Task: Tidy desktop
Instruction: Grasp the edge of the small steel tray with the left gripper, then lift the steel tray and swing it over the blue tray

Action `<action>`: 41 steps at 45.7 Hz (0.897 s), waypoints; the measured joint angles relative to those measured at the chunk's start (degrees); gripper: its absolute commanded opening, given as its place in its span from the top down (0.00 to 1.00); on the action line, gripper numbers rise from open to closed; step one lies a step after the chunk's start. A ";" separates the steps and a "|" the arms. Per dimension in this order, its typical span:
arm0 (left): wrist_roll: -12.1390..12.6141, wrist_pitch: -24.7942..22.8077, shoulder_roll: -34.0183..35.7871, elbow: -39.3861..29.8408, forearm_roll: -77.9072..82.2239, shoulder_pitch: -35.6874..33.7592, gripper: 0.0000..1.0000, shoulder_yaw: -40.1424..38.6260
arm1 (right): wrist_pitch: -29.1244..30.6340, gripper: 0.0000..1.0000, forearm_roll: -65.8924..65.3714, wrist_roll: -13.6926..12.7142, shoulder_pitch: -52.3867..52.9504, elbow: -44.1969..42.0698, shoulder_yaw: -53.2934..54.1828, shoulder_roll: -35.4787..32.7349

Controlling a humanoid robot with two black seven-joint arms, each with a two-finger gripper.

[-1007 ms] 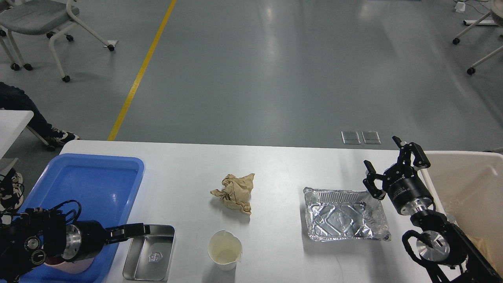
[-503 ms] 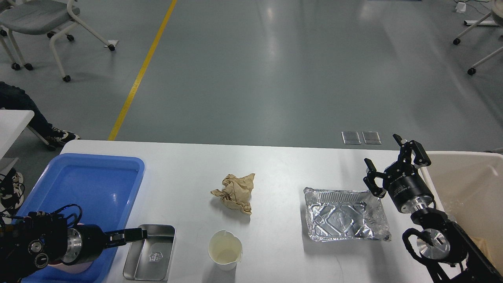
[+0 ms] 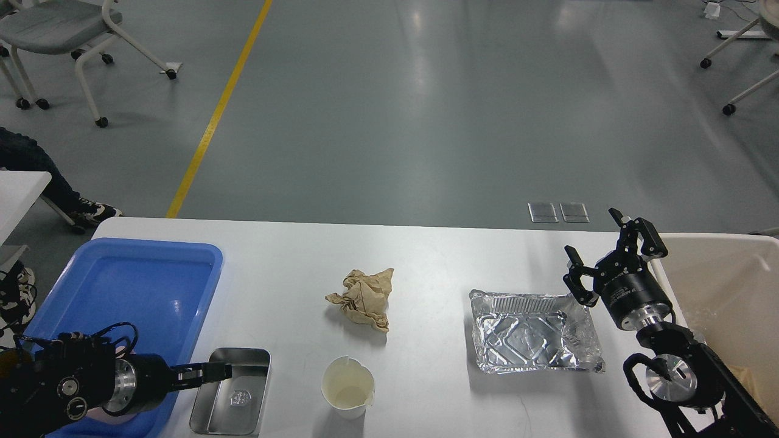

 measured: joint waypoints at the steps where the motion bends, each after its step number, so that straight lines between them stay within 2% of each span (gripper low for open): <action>1: 0.00 0.00 -0.01 0.02 0.00 0.02 0.42 0.00 | 0.00 0.00 0.00 0.00 0.00 -0.02 0.01 0.00; 6: 0.00 0.03 -0.03 0.19 -0.01 0.05 0.51 0.03 | 0.00 0.00 0.00 0.00 0.07 -0.05 0.02 0.00; 9: 0.00 0.06 -0.38 0.54 0.03 0.12 0.68 0.21 | 0.00 0.00 0.00 0.00 0.09 -0.31 0.02 0.00; 10: 0.00 0.09 -0.57 0.69 0.06 0.15 0.71 0.39 | 0.00 0.00 0.00 0.00 0.11 -0.36 0.02 0.00; 19: -0.78 1.61 -1.77 2.08 0.42 -0.06 0.79 3.16 | 0.00 0.00 0.04 0.00 0.17 -0.47 0.02 0.00; 26: -1.25 1.97 -1.85 2.26 0.44 -0.12 0.98 3.43 | 0.00 0.00 0.00 0.00 0.17 -0.59 0.02 0.00; 33: -3.38 1.99 -1.81 2.27 0.44 -0.18 0.99 3.43 | -0.03 0.00 0.01 0.00 0.18 -0.91 0.02 0.08; 41: -3.85 1.99 -1.31 2.24 -0.04 -0.53 0.99 3.27 | -0.07 0.00 -0.02 0.00 0.74 -1.23 -0.03 0.07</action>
